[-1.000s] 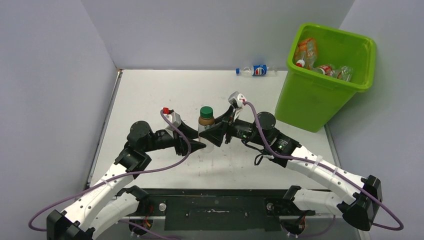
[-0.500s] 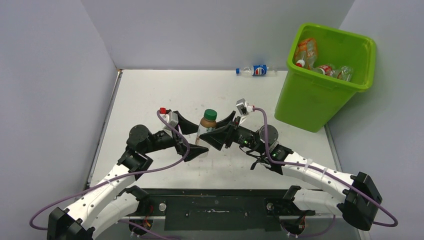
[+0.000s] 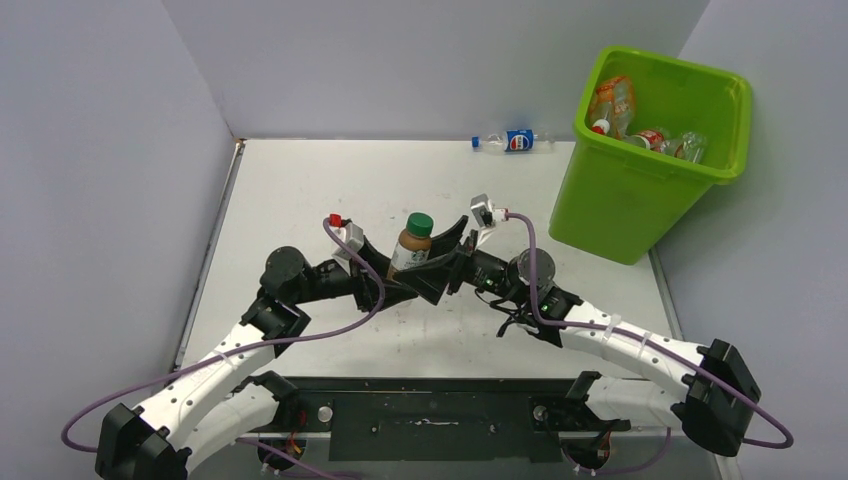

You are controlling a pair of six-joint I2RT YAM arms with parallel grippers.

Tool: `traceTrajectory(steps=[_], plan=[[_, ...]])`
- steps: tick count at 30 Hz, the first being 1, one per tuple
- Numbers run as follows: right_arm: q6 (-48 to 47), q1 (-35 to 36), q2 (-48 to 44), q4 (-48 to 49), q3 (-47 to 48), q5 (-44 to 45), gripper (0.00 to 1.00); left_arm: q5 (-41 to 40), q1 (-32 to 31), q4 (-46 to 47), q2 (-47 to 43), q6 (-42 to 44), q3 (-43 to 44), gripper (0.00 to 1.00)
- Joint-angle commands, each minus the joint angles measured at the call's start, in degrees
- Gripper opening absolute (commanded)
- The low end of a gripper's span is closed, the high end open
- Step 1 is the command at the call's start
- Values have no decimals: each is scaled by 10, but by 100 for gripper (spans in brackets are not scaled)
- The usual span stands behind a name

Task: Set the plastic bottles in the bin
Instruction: Pick up the plastic bottle at the center of the board.

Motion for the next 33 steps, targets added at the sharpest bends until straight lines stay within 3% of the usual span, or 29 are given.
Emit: traceTrajectory(steps=[1, 3, 9, 13, 20, 25, 26, 27, 28, 30, 33], plan=[[-48, 14, -46, -94, 56, 20, 95, -17, 0, 19, -4, 12, 15, 23], [-99, 14, -76, -164, 79, 64, 100, -24, -1, 14, -7, 19, 15, 22], [-157, 12, -84, -293, 161, 172, 100, -29, -4, 12, -3, 23, 15, 17], [-163, 9, -40, -338, 210, 190, 93, -32, -4, 12, -4, 25, 14, 14], [-145, 6, -3, -339, 224, 190, 71, -34, -8, 9, -7, 28, 13, 9], [-139, 4, -2, -330, 221, 192, 37, -37, -11, 4, -9, 33, 13, 8], [-141, 4, -3, -329, 220, 190, 25, -40, -11, 0, -11, 34, 14, 13], [-142, 4, -6, -330, 220, 190, 13, -46, -12, -5, -12, 35, 14, 29], [-146, 4, -11, -334, 220, 192, 6, -53, -12, -9, -15, 36, 14, 53], [-160, 4, -25, -345, 223, 196, 5, -78, -12, -17, -23, 37, 12, 99], [-196, 4, -46, -381, 242, 205, 5, -120, -12, -24, -38, 39, 8, 96]])
